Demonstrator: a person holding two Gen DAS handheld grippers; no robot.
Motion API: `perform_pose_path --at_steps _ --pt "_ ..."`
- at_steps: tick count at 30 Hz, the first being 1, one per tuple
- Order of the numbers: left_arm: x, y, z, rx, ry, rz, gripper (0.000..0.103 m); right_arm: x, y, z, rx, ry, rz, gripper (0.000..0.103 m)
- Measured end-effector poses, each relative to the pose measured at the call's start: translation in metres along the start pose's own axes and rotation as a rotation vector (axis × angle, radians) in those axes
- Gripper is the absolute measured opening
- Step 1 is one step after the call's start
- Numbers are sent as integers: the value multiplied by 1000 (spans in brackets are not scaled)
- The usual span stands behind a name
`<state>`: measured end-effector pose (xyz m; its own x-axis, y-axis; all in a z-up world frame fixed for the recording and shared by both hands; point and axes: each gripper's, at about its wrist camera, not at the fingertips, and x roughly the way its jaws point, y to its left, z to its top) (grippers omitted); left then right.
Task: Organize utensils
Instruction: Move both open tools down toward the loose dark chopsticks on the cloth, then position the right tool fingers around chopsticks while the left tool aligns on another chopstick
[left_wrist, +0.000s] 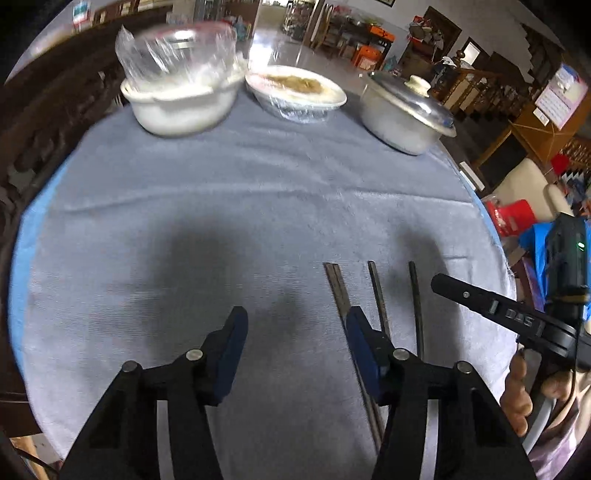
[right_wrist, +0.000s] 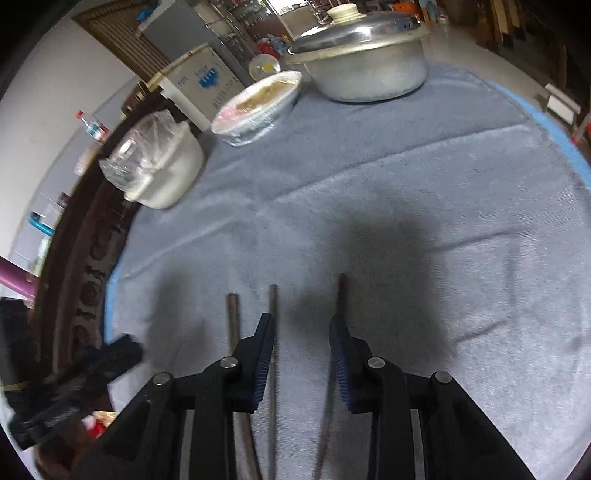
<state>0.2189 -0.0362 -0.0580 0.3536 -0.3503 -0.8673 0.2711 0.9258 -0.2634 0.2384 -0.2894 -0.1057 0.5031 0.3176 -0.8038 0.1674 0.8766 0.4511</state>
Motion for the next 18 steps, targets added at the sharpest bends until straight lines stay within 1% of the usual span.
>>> perform_pose_path --at_steps 1,5,8,10,14,15,18 --pt "6 -1 2 -2 2 1 57 0 -1 1 7 -3 17 33" --pt "30 -14 6 33 14 20 57 -7 -7 -1 23 -42 34 33" --pt "46 -20 5 49 30 19 57 -11 -10 -4 30 -48 31 33" --pt "57 -20 6 47 43 36 57 -14 -14 -6 35 -51 21 33" --pt "71 -21 4 51 63 48 57 -17 -23 -9 56 -61 23 33" --pt "71 -23 4 63 51 59 57 -17 -25 -10 67 -63 25 33" --pt "75 -28 5 91 54 90 57 -18 -25 -12 72 -67 34 33"
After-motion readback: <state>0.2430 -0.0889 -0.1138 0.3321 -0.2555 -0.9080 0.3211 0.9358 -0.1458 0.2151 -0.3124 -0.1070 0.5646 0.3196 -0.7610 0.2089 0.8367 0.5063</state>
